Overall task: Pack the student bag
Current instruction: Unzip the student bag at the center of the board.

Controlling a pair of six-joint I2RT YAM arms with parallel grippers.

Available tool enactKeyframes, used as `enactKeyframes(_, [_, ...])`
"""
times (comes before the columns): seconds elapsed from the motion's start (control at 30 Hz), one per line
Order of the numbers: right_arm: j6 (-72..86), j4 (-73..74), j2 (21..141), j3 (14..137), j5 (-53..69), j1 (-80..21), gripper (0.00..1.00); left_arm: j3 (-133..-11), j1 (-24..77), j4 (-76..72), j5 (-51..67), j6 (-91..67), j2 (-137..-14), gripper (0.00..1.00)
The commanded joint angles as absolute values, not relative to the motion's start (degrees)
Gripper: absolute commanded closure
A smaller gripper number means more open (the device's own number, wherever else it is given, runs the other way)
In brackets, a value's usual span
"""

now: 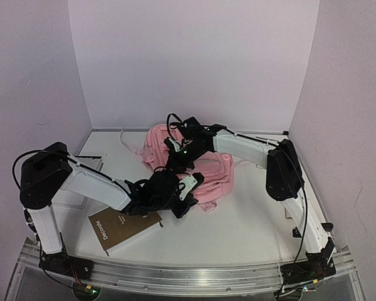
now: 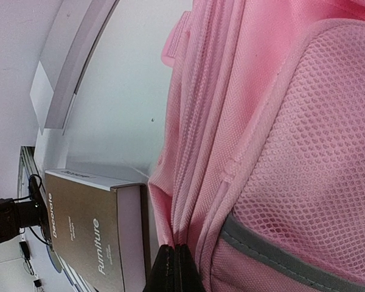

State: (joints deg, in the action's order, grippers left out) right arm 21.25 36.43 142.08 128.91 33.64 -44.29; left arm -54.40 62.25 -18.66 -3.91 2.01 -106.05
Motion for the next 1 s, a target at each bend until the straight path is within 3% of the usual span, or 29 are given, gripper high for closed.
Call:
enactKeyframes(0.0, [21.78, 27.68, 139.88, 131.06, 32.78, -42.83, 0.94, -53.87, 65.29, -20.6, -1.52, 2.23, -100.32, 0.53])
enactKeyframes(0.17, [20.09, 27.71, 133.89, 126.17, 33.76, -41.33, 0.57, -48.66, 64.97, -19.26, 0.95, 1.35, -90.2, 0.34])
enactKeyframes(0.3, [17.81, 27.85, 127.42, 120.4, 33.25, -39.92, 0.31, -44.43, 61.92, -19.47, 1.03, -3.26, -82.65, 0.32])
enactKeyframes(0.37, [15.53, 28.17, 123.93, 116.51, 32.59, -39.32, 0.24, -42.77, 59.78, -19.15, -1.19, -5.32, -79.41, 0.31])
enactKeyframes(0.7, [9.82, 29.78, 110.32, 92.65, 30.11, -39.49, 0.27, -41.53, 51.47, -15.77, -14.52, -13.03, -72.63, 0.24])
enactKeyframes(0.97, [15.79, 25.34, 109.2, 85.48, 19.39, -46.59, 0.27, -44.93, 49.19, -10.57, -22.44, -21.61, -75.7, 0.24])
